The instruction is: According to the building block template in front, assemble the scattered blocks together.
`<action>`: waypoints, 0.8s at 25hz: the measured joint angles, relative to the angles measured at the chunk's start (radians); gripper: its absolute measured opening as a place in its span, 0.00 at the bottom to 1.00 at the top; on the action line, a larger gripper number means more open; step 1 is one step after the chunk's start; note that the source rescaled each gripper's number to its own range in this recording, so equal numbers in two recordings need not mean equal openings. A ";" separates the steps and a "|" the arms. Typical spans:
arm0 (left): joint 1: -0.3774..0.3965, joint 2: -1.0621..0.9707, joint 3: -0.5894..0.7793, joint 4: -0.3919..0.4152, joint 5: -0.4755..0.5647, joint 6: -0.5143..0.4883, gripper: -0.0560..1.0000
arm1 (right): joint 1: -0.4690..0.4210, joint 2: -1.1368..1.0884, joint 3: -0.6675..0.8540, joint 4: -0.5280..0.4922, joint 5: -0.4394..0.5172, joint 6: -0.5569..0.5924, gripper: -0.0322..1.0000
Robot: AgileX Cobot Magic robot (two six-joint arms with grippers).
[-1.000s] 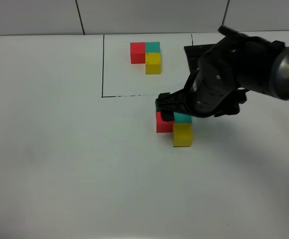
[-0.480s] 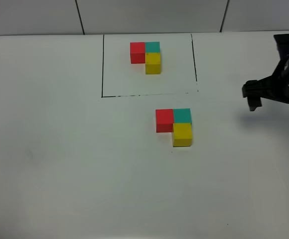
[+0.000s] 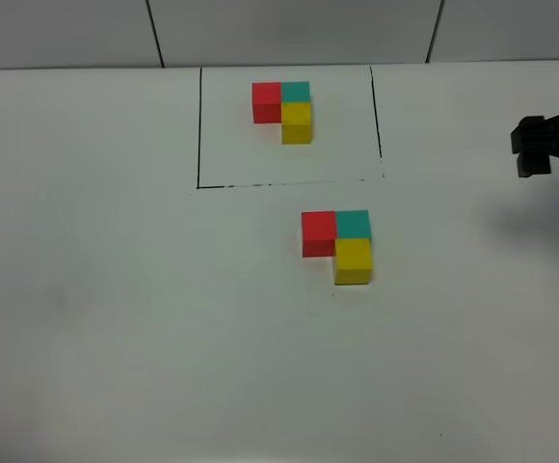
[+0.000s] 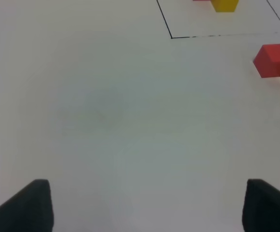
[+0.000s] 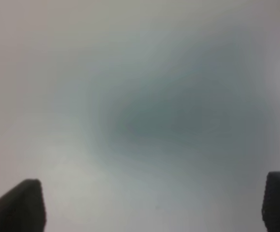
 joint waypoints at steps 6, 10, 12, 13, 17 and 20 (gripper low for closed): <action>0.000 0.000 0.000 0.000 0.000 0.000 0.71 | 0.000 -0.251 0.165 0.004 -0.088 0.000 0.85; 0.000 0.000 0.000 0.000 0.000 0.000 0.71 | 0.000 -0.440 0.251 0.014 -0.074 0.000 0.84; 0.000 0.000 0.000 0.000 0.000 0.000 0.71 | 0.000 -0.533 0.294 0.015 -0.042 0.000 0.84; 0.000 0.000 0.000 0.000 0.000 0.000 0.71 | 0.000 -0.585 0.319 0.015 -0.028 0.000 0.84; 0.000 0.000 0.000 0.000 0.000 0.000 0.71 | 0.000 -0.794 0.416 0.016 0.007 0.000 0.84; 0.000 0.000 0.000 0.000 0.000 0.000 0.71 | 0.000 -0.928 0.474 0.023 0.059 0.000 0.84</action>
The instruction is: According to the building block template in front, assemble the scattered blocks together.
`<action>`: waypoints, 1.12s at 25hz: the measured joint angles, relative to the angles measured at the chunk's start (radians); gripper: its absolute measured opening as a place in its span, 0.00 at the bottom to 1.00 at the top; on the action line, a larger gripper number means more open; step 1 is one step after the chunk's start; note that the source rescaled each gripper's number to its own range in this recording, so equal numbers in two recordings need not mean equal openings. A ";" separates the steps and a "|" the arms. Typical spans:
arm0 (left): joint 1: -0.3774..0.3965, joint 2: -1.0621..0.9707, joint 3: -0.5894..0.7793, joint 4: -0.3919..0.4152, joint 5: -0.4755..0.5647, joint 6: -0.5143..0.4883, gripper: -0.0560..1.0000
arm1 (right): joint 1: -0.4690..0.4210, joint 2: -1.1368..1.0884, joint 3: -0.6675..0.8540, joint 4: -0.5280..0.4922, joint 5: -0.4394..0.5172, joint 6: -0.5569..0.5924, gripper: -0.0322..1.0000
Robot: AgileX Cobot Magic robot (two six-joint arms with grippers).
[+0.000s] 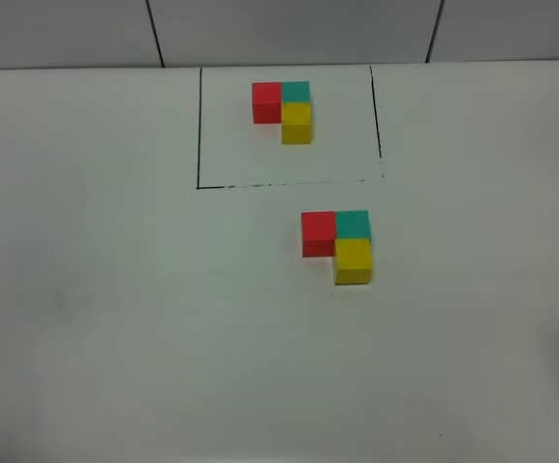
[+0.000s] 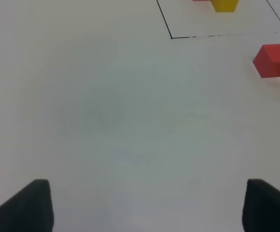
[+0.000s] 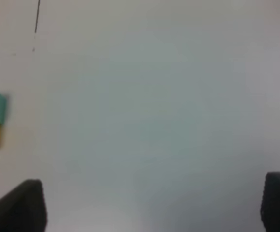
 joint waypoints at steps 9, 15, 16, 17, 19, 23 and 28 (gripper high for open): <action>0.000 0.000 0.000 0.000 0.000 0.000 0.71 | 0.000 -0.342 0.046 0.048 0.212 0.000 0.84; 0.000 0.000 0.000 0.000 0.000 0.000 0.71 | 0.000 -0.470 0.051 0.072 0.274 0.000 0.82; 0.000 0.000 0.000 0.000 0.000 0.000 0.71 | 0.000 -0.489 0.057 0.072 0.275 0.000 0.82; 0.000 0.000 0.000 0.000 0.000 0.000 0.71 | 0.000 -0.505 0.064 0.072 0.276 0.000 0.82; 0.000 0.000 0.000 0.000 0.000 0.000 0.71 | 0.000 -0.544 0.079 0.074 0.277 0.000 0.81; 0.000 0.000 0.000 0.000 0.000 0.000 0.71 | 0.000 -0.613 0.122 0.074 0.274 0.000 0.81; 0.000 0.000 0.000 0.000 0.000 0.000 0.71 | 0.000 -0.650 0.177 0.084 0.246 0.000 0.81</action>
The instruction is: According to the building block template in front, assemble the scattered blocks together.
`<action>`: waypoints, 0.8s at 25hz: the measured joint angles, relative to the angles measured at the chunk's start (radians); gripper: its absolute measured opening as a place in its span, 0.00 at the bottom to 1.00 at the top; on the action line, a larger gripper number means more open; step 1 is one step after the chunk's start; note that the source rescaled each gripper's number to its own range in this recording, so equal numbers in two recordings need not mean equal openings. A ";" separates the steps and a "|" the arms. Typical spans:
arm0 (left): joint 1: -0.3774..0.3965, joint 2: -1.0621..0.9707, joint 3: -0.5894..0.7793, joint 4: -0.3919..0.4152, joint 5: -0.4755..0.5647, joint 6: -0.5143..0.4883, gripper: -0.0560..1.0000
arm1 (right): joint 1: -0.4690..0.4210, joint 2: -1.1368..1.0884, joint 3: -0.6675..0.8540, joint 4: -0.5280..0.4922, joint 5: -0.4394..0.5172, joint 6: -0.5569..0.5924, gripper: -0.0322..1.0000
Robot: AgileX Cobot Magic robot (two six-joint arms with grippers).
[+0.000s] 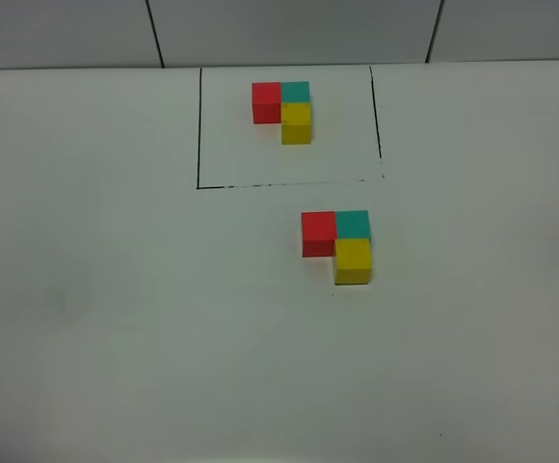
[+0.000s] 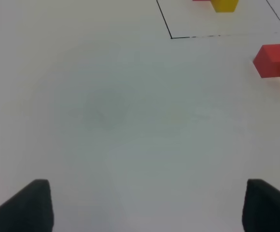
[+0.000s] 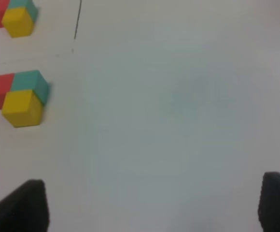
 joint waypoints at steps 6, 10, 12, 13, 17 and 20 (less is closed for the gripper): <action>0.000 0.000 0.000 0.000 0.000 0.000 0.71 | 0.000 0.000 0.000 0.007 -0.009 -0.001 0.81; 0.000 0.000 0.000 0.000 0.000 0.000 0.71 | 0.000 0.000 0.000 0.008 -0.009 -0.001 0.81; 0.000 0.000 0.000 0.000 0.000 0.000 0.71 | 0.000 0.000 0.000 0.009 -0.009 -0.001 0.81; 0.000 0.000 0.000 0.000 0.000 0.000 0.71 | 0.000 0.000 0.000 0.009 -0.009 -0.001 0.81; 0.000 0.000 0.000 0.000 0.000 0.000 0.71 | 0.000 -0.001 0.000 0.010 -0.009 -0.001 0.81; 0.000 0.000 0.000 0.000 0.000 0.000 0.71 | 0.000 -0.002 0.000 0.010 -0.009 -0.001 0.80</action>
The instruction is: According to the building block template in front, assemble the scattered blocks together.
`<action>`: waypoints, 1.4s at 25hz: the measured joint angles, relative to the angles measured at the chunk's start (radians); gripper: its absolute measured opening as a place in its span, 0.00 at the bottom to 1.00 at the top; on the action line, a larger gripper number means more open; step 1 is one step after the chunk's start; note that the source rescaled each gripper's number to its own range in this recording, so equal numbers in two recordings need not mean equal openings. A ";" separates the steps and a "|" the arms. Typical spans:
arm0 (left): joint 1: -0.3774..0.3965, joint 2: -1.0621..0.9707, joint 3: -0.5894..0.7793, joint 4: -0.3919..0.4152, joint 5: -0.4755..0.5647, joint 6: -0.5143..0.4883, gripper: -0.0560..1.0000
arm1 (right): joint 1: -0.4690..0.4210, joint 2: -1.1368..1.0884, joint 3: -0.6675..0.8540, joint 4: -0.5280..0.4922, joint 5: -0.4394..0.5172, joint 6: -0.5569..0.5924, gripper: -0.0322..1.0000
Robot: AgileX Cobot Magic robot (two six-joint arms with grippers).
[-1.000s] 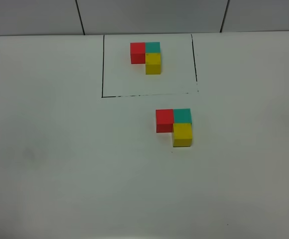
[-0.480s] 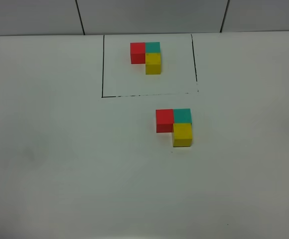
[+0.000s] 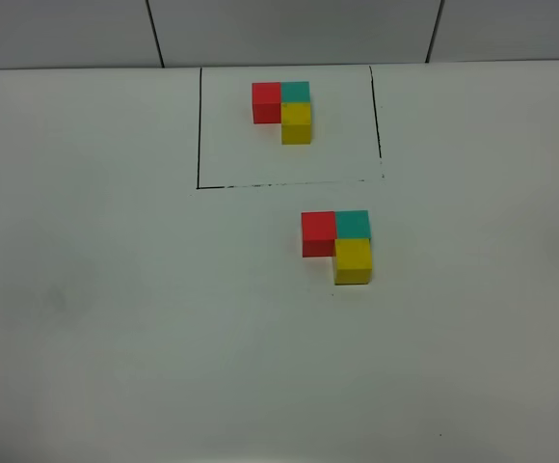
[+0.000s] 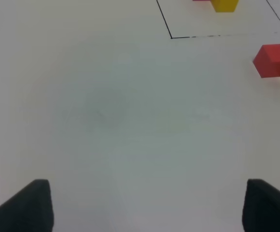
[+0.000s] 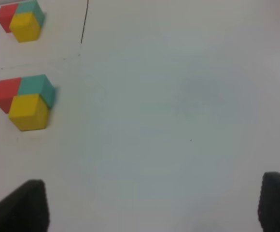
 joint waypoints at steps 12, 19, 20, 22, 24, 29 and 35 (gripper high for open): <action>0.000 0.000 0.000 0.000 0.000 0.000 0.71 | 0.000 0.001 0.000 0.000 0.000 0.000 0.80; 0.000 0.000 0.000 0.000 0.000 0.000 0.71 | 0.000 0.001 0.000 0.000 0.000 -0.003 0.80; 0.000 0.000 0.000 0.000 0.000 0.000 0.71 | 0.000 0.001 0.000 0.000 0.000 -0.003 0.80; 0.000 0.000 0.000 0.000 0.000 0.000 0.71 | 0.000 0.001 0.000 0.000 0.000 -0.004 0.80; 0.000 0.000 0.000 0.000 0.000 0.000 0.71 | 0.000 0.001 0.000 0.000 0.000 -0.004 0.80; 0.000 0.000 0.000 0.000 0.000 0.000 0.71 | 0.000 0.001 0.000 0.000 0.000 -0.004 0.80; 0.000 0.000 0.000 0.000 0.000 0.000 0.71 | 0.000 0.001 0.000 0.000 0.000 -0.004 0.80</action>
